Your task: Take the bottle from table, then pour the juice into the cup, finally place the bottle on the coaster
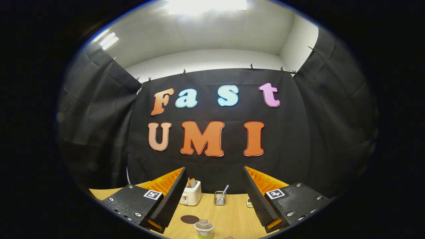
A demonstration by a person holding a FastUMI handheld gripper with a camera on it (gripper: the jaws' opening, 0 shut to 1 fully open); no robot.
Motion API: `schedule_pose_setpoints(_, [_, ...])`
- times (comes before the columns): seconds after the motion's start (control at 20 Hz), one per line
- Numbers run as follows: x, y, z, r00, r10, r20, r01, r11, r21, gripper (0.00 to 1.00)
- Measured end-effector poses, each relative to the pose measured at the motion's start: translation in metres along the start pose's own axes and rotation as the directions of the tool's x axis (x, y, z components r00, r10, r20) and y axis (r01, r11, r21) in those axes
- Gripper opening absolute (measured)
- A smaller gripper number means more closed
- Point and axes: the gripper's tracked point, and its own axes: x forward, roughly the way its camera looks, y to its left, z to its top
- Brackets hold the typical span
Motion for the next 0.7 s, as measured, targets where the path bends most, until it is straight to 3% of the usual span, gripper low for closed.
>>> schedule_pose_setpoints(0.7, [-0.0022, 0.0066, -0.0045, 1.0, 0.024, 0.006, -0.024, 1.0, -0.002, 0.98])
